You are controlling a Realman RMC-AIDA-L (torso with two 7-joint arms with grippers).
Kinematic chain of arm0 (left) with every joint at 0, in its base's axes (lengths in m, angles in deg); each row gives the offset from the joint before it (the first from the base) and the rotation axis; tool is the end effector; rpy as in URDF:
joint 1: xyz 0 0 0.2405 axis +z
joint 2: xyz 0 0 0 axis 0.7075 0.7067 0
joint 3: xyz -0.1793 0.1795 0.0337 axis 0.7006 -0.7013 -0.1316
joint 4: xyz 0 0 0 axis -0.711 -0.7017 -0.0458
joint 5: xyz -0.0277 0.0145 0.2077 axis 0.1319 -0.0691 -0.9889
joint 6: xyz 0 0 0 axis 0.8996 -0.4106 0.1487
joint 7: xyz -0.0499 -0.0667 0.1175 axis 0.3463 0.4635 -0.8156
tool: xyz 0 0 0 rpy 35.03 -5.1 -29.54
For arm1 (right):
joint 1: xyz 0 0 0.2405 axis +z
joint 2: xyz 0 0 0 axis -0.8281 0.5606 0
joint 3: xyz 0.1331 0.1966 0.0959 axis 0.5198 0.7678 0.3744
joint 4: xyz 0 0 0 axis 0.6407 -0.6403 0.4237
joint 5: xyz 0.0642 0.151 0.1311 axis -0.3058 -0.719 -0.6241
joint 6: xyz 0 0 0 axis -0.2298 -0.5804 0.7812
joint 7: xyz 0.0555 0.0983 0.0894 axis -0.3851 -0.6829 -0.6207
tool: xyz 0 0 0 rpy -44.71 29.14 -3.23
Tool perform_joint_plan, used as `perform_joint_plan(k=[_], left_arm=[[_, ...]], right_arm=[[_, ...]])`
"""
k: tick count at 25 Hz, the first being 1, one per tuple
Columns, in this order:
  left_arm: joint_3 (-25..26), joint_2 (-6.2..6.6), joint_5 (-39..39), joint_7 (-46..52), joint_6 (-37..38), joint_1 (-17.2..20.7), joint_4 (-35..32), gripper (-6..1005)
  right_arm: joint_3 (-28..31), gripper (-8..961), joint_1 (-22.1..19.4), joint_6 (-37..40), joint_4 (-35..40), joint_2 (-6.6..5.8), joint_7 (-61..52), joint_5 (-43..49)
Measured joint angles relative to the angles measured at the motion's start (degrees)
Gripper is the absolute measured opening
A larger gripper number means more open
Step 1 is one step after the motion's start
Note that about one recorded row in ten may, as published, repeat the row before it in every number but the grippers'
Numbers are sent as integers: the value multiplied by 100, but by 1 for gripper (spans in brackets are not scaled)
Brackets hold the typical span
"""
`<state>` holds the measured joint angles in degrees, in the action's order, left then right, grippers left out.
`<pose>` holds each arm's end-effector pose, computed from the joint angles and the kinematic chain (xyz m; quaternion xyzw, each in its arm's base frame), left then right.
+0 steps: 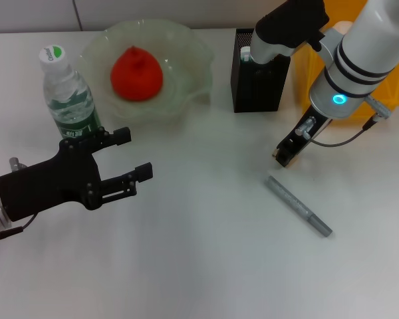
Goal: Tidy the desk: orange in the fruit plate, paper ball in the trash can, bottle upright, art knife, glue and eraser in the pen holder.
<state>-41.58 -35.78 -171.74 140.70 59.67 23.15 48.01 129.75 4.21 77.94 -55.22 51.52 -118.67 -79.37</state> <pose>-0.2935 0.2756 -0.0081 -0.9112 -0.1570 -0.3350 0.1812 0.1719 0.4134 -0.0601 -0.8797 0.3498 -0.2633 0.1854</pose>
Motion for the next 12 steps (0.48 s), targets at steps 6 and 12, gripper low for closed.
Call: perform_joint_plan(k=[6,12], left_arm=[[0,0,0,-3,12,0,7,785],[0,0,25,-12,18,1,16,785]], right_arm=[[0,290,-7,0,-3,0,0,-2],[0,264,-22,19,-66,7,3,-74]])
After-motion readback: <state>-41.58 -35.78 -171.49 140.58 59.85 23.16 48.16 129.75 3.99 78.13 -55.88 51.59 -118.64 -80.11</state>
